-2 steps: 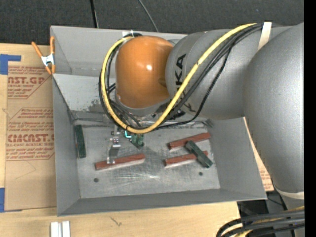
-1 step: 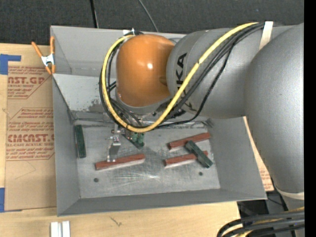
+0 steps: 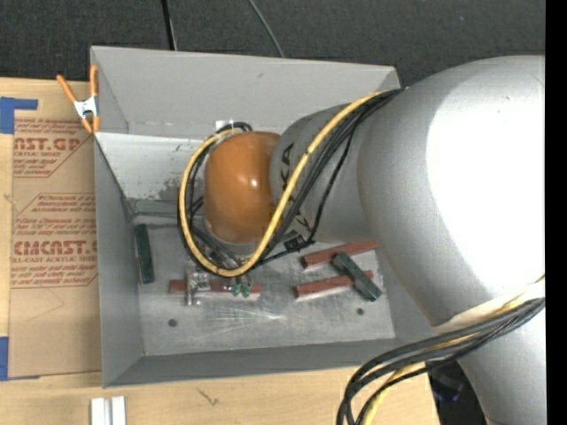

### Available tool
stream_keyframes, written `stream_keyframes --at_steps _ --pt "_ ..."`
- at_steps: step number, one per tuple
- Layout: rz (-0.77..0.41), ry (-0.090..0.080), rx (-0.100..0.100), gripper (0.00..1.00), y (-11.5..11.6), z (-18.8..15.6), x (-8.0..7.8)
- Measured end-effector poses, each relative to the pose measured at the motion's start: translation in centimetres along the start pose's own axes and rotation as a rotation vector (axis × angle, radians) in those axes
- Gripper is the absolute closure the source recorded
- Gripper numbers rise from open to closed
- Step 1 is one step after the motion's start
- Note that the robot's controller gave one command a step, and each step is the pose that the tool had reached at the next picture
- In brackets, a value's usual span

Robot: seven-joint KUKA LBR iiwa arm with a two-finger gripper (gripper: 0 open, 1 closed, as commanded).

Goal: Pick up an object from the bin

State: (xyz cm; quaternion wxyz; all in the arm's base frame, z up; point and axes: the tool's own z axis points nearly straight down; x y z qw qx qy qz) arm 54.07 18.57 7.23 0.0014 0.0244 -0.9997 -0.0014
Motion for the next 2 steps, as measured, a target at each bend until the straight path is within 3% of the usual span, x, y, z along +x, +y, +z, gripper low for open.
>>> stream_keyframes --at_steps 1,2 --pt "0.000 -0.001 0.000 1.00 0.0 0.0 0.0" --pt "0.021 -0.006 0.001 1.00 -0.1 -14.8 -0.3"
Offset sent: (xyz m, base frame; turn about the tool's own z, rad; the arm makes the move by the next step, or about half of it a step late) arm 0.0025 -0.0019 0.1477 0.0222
